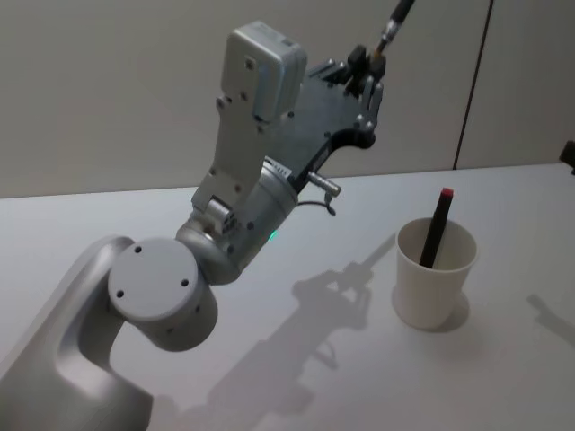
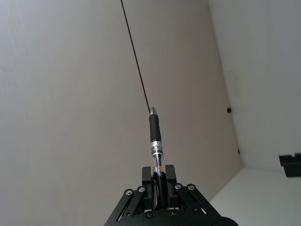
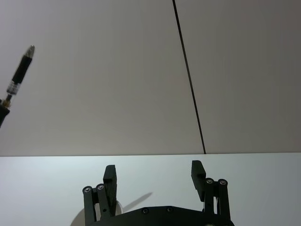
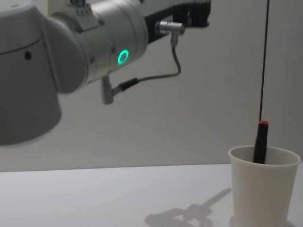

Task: Place the pen into the pen holder.

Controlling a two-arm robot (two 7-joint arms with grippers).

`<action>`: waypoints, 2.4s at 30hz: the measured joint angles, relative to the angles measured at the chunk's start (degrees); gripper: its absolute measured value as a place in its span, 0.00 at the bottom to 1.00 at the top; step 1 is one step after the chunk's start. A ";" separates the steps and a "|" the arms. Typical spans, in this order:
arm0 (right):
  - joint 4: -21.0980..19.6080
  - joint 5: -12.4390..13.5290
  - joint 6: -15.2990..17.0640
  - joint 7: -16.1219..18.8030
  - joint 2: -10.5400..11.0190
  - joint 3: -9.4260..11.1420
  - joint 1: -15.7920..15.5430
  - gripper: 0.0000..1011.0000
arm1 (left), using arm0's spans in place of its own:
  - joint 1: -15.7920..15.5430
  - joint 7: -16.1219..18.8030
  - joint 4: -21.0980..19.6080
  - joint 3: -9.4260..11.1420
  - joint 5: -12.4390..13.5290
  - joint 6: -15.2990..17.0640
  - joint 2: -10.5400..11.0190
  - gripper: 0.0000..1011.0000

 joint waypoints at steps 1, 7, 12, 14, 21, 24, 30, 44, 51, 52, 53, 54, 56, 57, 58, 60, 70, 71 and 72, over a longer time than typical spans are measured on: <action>0.00 0.00 0.00 0.00 0.00 0.00 0.00 0.99 | 0.17 -0.06 -0.23 -0.02 -0.11 0.59 0.17 0.17; 0.01 0.62 0.05 0.13 -0.31 -0.30 0.43 0.99 | 1.69 -0.68 -2.05 -0.21 -0.88 5.48 1.73 0.17; 0.00 2.51 0.65 0.80 -1.15 -1.11 1.69 0.99 | 2.65 -1.12 -3.18 -0.33 -1.32 8.35 2.74 0.17; -0.03 3.16 0.87 1.05 -1.40 -1.36 2.11 0.99 | 2.94 -1.22 -3.50 -0.37 -1.47 9.18 3.05 0.17; -0.29 6.95 2.08 1.87 -2.82 -2.50 4.26 0.99 | 3.50 -1.48 -4.13 -0.45 -1.73 10.86 3.63 0.17; -0.42 8.99 2.67 2.15 -3.44 -2.99 5.24 0.99 | 3.69 -1.56 -4.35 -0.46 -1.82 11.45 3.83 0.17; -0.63 13.82 3.87 2.58 -5.16 -4.22 7.73 0.99 | 3.94 -1.62 -4.55 -0.49 -1.96 11.89 3.98 0.17; -0.72 24.26 5.84 2.63 -9.07 -6.92 12.97 0.99 | 4.82 0.65 -2.64 -0.46 -4.41 4.10 2.65 0.17; -0.72 27.50 6.36 2.30 -10.31 -7.95 14.74 0.99 | 5.08 1.77 -0.75 -0.25 -5.87 -1.96 1.43 0.17; -0.72 27.76 6.40 2.27 -10.41 -8.05 14.89 0.99 | 5.10 1.89 -0.56 -0.24 -5.99 -2.48 1.31 0.17; -0.72 27.99 6.44 2.25 -10.50 -8.12 15.02 0.99 | 5.11 1.97 -0.40 -0.21 -6.09 -2.99 1.19 0.17; -0.72 28.47 6.50 2.20 -10.68 -8.27 15.27 0.99 | 5.12 2.05 -0.23 -0.20 -6.19 -3.49 1.09 0.17; -0.72 29.05 6.61 2.13 -10.91 -8.44 15.60 0.99 | 5.16 2.36 0.34 -0.13 -6.53 -5.13 0.71 0.17; -0.72 29.25 6.64 2.10 -10.97 -8.50 15.69 0.99 | 5.16 2.36 0.34 -0.13 -6.53 -5.13 0.71 0.17; -0.72 29.39 6.67 2.09 -11.04 -8.55 15.79 0.99 | 5.18 2.46 0.58 -0.10 -6.67 -5.82 0.56 0.17; -0.72 29.76 6.71 2.07 -11.19 -8.68 16.02 0.99 | 5.20 2.62 0.87 -0.07 -6.86 -6.69 0.37 0.17; -0.26 30.17 6.32 1.91 -10.05 -8.77 16.63 0.99 | 5.26 3.08 1.67 0.00 -7.35 -9.06 -0.16 0.17; -0.14 30.08 6.31 1.89 -9.87 -8.76 16.73 0.99 | 5.26 3.09 1.72 0.01 -7.36 -9.18 -0.19 0.17; -0.05 29.95 6.31 1.88 -9.75 -8.75 16.82 0.99 | 5.26 3.12 1.75 0.02 -7.38 -9.28 -0.22 0.17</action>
